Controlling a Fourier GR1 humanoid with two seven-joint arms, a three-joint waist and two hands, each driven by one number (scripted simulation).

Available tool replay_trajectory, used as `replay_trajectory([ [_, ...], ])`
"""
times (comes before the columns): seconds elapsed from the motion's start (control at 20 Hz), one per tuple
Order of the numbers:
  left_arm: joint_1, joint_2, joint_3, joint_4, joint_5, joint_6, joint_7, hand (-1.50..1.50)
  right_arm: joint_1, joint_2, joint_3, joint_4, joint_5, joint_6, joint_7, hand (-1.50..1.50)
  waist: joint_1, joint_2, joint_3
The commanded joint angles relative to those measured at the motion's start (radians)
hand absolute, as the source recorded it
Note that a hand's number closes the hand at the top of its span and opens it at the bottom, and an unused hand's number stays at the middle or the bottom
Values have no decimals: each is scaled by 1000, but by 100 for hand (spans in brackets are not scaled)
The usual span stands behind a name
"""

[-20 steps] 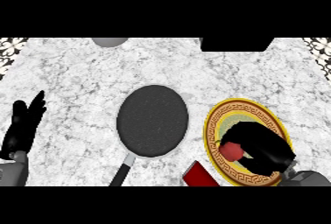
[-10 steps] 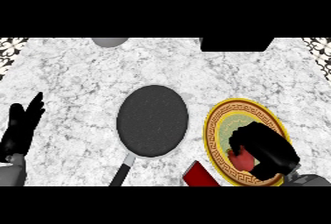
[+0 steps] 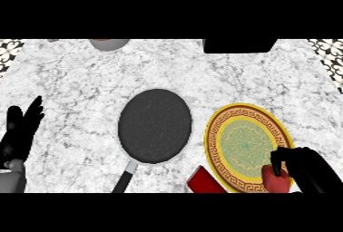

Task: Pick the bell pepper from the plate and place it in the pan

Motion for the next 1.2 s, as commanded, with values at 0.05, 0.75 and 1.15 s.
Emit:
replay_trajectory([
  [0.05, 0, 5, 5, 10, -2, -6, -7, 0, 56, 46, -43, -231, -19, -126, 7, 150, -3, -1, 1],
  [0.75, 27, -4, -5, -98, -30, -16, 58, 0, -285, 306, 135, -205, -2, -15, 263, 150, 39, 6, 2],
  [1.15, -25, 11, 31, 34, -8, -56, -29, 0, -566, 313, 251, 141, -167, -272, 501, 150, 46, 9, 1],
])
